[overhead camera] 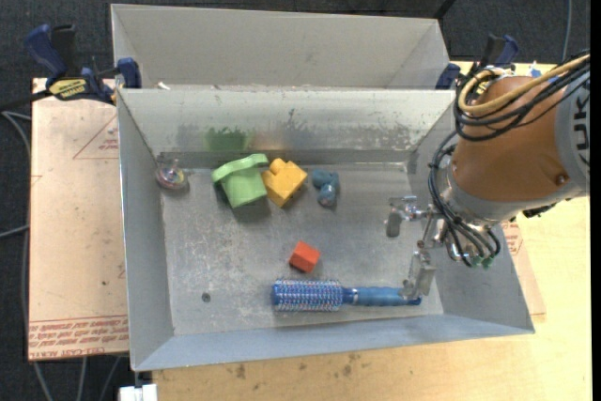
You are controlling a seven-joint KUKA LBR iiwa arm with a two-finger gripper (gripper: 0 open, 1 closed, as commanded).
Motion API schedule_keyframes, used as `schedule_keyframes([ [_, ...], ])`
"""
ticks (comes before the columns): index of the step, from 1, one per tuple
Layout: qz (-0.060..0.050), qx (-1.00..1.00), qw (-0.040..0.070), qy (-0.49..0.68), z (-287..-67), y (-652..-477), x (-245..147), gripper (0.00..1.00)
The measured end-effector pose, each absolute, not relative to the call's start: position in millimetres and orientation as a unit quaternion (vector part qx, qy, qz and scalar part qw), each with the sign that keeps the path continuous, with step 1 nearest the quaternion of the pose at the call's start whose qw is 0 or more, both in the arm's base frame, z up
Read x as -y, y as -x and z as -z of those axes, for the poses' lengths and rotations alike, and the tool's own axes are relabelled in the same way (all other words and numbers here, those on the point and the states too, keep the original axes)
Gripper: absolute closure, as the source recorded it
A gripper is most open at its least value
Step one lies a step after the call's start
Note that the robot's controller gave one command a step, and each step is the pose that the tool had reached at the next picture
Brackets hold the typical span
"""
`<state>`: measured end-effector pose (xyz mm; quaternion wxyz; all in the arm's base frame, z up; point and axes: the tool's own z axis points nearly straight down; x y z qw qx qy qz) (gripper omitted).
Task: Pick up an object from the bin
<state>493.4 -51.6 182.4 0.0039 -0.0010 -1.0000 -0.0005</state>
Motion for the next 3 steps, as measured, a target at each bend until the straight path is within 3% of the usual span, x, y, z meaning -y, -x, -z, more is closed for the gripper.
schedule_keyframes([
  [1,0.001,0.999,-0.01,-0.052,-70,-484.4,-10,0.0],
  [2,0.0,0.999,-0.001,-0.052,-70,-479.7,-8,1.0],
  [3,0.001,0.999,-0.005,-0.041,-207,-513.4,-47,1.0],
])
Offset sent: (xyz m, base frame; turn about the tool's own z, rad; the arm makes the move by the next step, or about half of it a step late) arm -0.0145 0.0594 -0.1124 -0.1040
